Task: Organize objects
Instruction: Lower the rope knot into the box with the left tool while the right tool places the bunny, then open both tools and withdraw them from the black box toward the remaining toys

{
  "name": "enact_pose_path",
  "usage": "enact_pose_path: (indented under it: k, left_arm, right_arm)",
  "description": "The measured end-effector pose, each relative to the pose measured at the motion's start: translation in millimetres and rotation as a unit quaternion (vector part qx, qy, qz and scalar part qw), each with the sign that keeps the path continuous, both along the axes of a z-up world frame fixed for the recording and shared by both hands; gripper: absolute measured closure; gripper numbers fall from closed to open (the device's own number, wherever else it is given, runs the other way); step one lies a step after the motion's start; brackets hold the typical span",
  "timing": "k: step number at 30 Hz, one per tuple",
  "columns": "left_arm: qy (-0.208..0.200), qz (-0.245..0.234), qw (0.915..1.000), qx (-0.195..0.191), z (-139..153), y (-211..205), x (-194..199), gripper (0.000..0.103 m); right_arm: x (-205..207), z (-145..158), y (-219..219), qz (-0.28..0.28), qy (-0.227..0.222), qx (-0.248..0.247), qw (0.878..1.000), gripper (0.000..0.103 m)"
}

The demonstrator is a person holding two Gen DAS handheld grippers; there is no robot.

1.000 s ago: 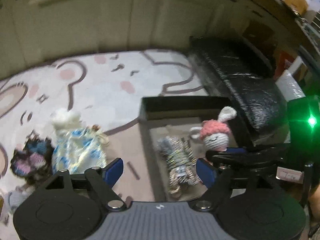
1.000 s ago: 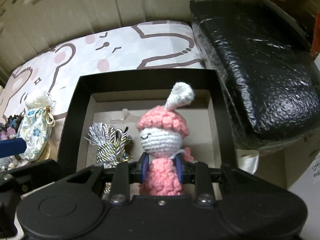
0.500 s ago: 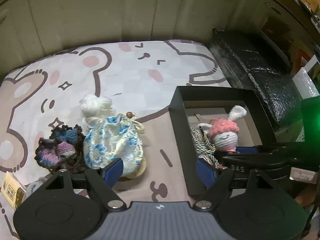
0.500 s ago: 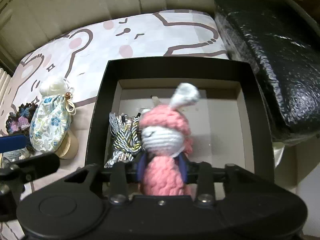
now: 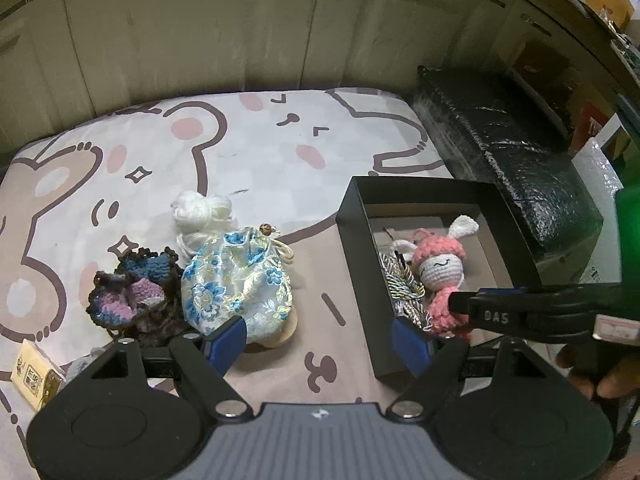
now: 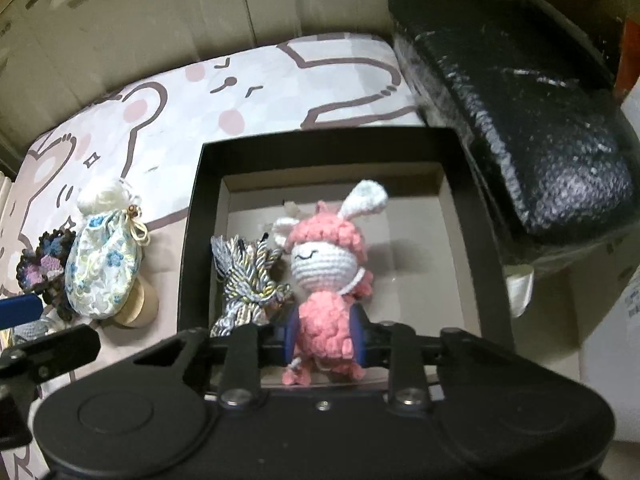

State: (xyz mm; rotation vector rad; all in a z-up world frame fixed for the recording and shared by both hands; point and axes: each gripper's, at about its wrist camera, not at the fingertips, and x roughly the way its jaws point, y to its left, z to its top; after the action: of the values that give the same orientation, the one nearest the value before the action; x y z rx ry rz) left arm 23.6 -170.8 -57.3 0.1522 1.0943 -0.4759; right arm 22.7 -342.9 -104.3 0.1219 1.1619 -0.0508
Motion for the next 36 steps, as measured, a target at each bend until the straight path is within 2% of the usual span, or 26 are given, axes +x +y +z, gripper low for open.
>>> enact_pose_path:
  k: [6,9,20,27,31,33,35,36]
  left_arm:
    - [-0.002,-0.008,0.9999,0.014,0,2,-6,0.023]
    - [-0.005,-0.012,0.9998,0.012,5,3,-9,0.023]
    - [-0.016,0.002,0.9999,-0.003,25,18,-17,0.022]
    - [-0.028,0.021,0.9994,0.000,37,32,-23,0.016]
    - [-0.034,0.024,0.9991,0.002,40,38,-28,0.011]
    - [-0.040,0.025,0.9989,0.006,41,40,-31,0.008]
    - [-0.046,0.027,0.9985,0.012,42,42,-34,0.006]
    - [-0.047,0.028,0.9984,0.012,43,43,-35,0.005]
  right_arm:
    - [-3,1,6,-0.004,-0.004,0.017,1.000,0.075]
    - [-8,7,8,-0.005,-0.006,0.005,1.000,0.075]
    - [-36,52,5,-0.010,-0.050,-0.014,0.999,0.074]
    - [-59,71,3,-0.017,-0.072,-0.015,0.997,0.073]
    - [-72,80,2,-0.026,-0.085,-0.017,0.996,0.068]
    - [-78,83,2,-0.029,-0.091,-0.019,0.995,0.062]
    - [-84,86,2,-0.031,-0.094,-0.022,0.995,0.049]
    - [-87,87,3,-0.029,-0.096,-0.026,0.995,0.046]
